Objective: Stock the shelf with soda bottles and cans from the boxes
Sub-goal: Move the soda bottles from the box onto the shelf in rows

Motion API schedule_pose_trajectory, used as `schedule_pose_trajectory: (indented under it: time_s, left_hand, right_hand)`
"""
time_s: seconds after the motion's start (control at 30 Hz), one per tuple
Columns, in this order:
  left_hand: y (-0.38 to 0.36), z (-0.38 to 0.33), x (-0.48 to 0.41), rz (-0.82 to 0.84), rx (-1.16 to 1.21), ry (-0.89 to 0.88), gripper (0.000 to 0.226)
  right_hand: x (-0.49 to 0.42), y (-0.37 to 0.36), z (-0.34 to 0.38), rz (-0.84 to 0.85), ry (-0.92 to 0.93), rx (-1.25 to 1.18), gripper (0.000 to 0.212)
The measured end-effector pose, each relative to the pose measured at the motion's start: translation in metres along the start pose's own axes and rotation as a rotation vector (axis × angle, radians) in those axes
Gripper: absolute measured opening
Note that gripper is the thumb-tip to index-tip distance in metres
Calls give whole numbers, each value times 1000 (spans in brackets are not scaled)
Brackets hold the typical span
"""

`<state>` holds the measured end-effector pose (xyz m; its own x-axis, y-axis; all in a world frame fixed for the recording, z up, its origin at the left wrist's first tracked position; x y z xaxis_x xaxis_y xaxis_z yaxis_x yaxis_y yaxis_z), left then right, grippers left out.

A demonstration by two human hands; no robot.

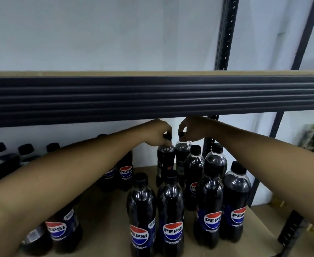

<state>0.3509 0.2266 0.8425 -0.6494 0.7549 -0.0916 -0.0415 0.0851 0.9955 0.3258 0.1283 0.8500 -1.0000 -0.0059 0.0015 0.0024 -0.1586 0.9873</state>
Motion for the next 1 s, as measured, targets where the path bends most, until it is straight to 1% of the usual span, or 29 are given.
schedule_pose_trajectory:
  time_s: [0.1,0.2,0.4,0.57,0.67,0.73,0.8,0.87,1.0]
  left_hand:
    - [2,12,23,11,-9,9,24]
    - [5,18,49,30,5,-5,24]
    - [10,27,85,66,61,-18,28]
    - [10,31,98,112,128,-20,31]
    - [7,32,101,133,153,-5,30]
    - [6,33,103,141,183,23,32]
    - [6,34,103,129,170,24,38]
    - [7,34,103,117,138,19,40]
    - [6,32,106,108,184,22,30]
  right_hand:
    - [4,-2,29,-14,104,48,15]
    - [7,-7,51,-12,202,84,21]
    - [24,-17,77,79,326,-5,25]
    - [35,-24,83,164,336,-92,34]
    - [37,-24,83,170,291,-175,28]
    - [37,-22,83,112,272,-70,36]
    - [37,-20,88,44,308,23,29]
    - [39,-21,89,43,332,-22,20]
    - [44,-22,84,107,307,-114,29]
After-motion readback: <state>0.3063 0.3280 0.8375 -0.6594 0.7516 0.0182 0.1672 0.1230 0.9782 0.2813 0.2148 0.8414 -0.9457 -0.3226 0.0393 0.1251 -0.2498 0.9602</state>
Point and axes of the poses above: each hand's wrist, its own x-axis away from the middle knuckle, its own y-axis out of the back of the hand, z = x × y, the point moved 10 cm from there along -x, towards the middle knuckle, and after that the axes turned 2 degrees about -x, right-handed, at the moved point
